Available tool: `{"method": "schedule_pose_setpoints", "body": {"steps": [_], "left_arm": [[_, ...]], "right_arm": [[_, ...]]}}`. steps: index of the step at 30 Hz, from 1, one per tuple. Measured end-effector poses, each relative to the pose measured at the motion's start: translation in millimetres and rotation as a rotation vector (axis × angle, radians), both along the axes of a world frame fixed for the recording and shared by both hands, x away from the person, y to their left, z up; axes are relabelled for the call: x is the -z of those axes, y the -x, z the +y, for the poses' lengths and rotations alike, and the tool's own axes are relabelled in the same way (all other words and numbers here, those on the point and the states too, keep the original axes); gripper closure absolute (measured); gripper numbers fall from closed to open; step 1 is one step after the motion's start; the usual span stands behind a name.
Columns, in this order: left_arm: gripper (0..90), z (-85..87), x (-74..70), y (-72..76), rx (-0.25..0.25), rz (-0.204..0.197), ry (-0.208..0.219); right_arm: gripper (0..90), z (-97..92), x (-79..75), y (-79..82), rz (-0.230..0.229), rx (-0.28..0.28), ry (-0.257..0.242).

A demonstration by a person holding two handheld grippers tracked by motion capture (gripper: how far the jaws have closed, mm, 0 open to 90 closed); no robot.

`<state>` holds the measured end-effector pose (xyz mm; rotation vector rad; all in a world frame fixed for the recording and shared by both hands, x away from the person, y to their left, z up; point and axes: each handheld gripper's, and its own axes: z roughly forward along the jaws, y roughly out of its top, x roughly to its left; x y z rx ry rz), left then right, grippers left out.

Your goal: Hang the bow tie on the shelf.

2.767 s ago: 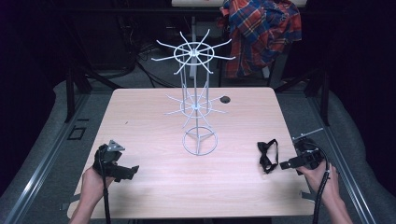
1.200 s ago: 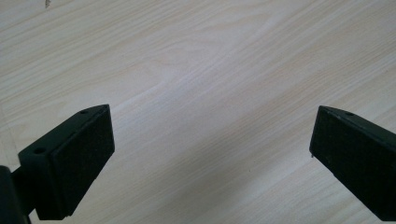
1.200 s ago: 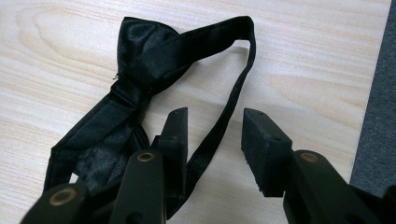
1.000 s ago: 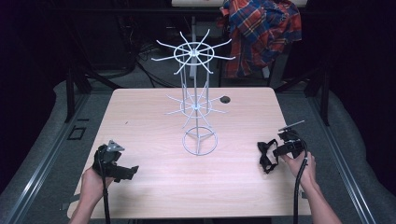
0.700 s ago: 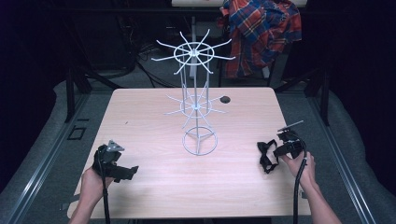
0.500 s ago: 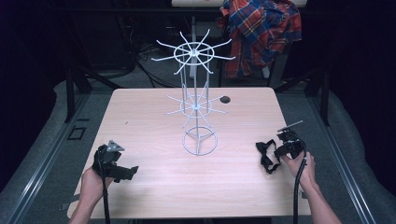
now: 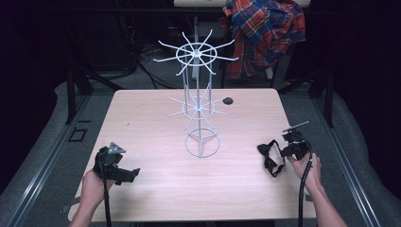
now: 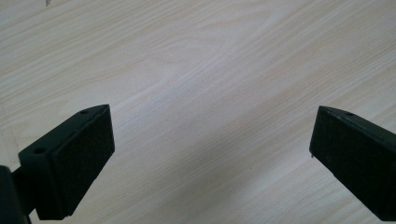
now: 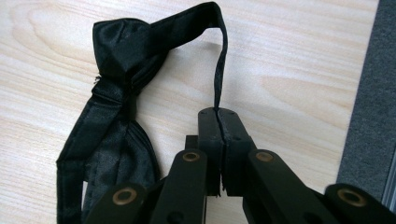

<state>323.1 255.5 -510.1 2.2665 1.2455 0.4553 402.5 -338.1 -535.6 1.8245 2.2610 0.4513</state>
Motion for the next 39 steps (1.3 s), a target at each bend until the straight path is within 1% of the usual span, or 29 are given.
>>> {"method": "schedule_pose_setpoints", "body": {"steps": [1,2,4,5,12,15,16,20,24,29,31,39], "left_arm": [[0.1,0.0,-0.1,0.1,-0.001,-0.001,-0.001],[0.1,0.0,-0.1,0.1,-0.001,-0.001,-0.001],[0.1,0.0,0.0,0.0,-0.001,0.0,0.0],[0.1,0.0,0.1,-0.1,-0.001,0.0,0.0],[0.1,-0.3,0.0,0.1,-0.001,0.001,0.0],[0.2,-0.2,-0.2,0.3,-0.002,0.0,0.0],[0.1,-0.2,-0.2,0.3,-0.002,0.0,0.0],[0.1,0.0,-0.1,0.1,-0.001,0.0,-0.001],[0.1,-0.1,-0.1,0.2,-0.001,0.001,0.0],[0.1,-0.2,0.0,0.1,0.0,0.001,0.002],[0.1,-0.2,0.0,0.1,0.0,0.002,0.002],[0.1,0.1,-0.2,0.3,-0.001,-0.001,0.001]], "right_arm": [[88.8,-0.8,-0.6,0.3,-0.005,-0.002,-0.009],[88.9,-1.6,-3.2,0.5,-0.004,-0.007,-0.002],[89.1,-2.9,-7.8,1.5,-0.024,-0.006,-0.002],[89.1,-2.7,-10.9,2.8,-0.051,-0.003,-0.003],[89.5,3.1,-29.3,8.1,-0.15,-0.034,0.006],[89.7,6.1,-37.0,10.4,-0.182,-0.041,-0.003],[89.7,6.4,-39.7,11.5,-0.191,-0.048,0.003],[89.9,9.8,-46.6,14.5,-0.235,-0.057,0.001],[89.9,12.2,-51.7,16.3,-0.251,-0.07,0.007],[89.9,13.3,-59.5,18.7,-0.275,-0.085,-0.006],[89.9,13.8,-63.0,19.7,-0.278,-0.089,-0.011],[90.0,16.3,-74.4,24.8,-0.334,-0.098,-0.009]]}}
